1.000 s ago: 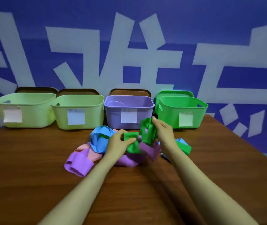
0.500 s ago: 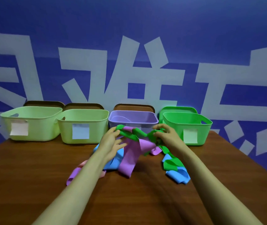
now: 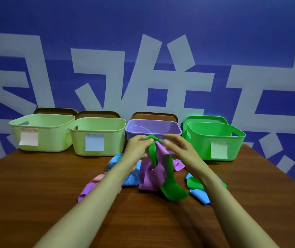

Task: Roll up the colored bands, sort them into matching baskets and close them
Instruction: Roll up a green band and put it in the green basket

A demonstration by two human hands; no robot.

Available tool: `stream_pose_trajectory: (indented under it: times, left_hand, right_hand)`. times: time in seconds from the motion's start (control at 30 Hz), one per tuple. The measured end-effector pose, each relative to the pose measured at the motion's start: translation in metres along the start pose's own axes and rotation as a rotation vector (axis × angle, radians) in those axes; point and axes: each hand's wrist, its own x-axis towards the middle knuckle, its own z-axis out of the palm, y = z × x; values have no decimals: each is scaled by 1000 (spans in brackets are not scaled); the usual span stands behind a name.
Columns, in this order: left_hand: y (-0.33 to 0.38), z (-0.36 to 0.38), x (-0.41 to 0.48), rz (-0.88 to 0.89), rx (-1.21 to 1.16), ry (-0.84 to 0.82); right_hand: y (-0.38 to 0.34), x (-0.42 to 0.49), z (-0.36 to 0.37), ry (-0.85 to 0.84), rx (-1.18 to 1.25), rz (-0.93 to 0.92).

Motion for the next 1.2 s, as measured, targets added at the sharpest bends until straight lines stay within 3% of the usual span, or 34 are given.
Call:
stream_pose_trajectory:
  times: [0.07,0.2,0.27,0.43,0.5,0.63,0.77,0.9,0.93,1.0,1.07,1.2]
  left_hand:
    - [3,0,-3,10,14,5]
    - [7,-5,-9,38,50,4]
    - [2,-12,-10,32,115,19]
    - [-19,-31,-6,-159,193,100]
    - [-25,-34,-6,-254,136,117]
    - [-20,-26,-13,-344,-12,3]
    - [-10,-25,-11,-322,-185,-69]
    - [-14,-28,-3,-345,-222,-132]
    - [-16,-27,-1,-362,-230,-148]
    - [-19,-22,0,-380,-243,-158]
    - [-20,-15,0,-372,-235,-138]
    - [-16,-8,3,-311,-229,-149]
  right_hand:
    - [0,-1,-1,-29,-182,-37]
    - [-3,-3,-3,105,-325,-97]
    - [-8,-4,-11,161,-215,-92]
    - [-17,-2,-31,340,473,127]
    - [-12,2,-35,406,471,199]
    - [0,7,-23,480,192,215]
    - [25,11,-24,359,-147,218]
    - [31,3,-23,67,-581,303]
    - [30,1,-20,45,-567,242]
    - [22,-9,-11,14,-307,141]
    - [14,-15,-2,-50,-120,139]
    - [23,-15,3,-66,-496,82]
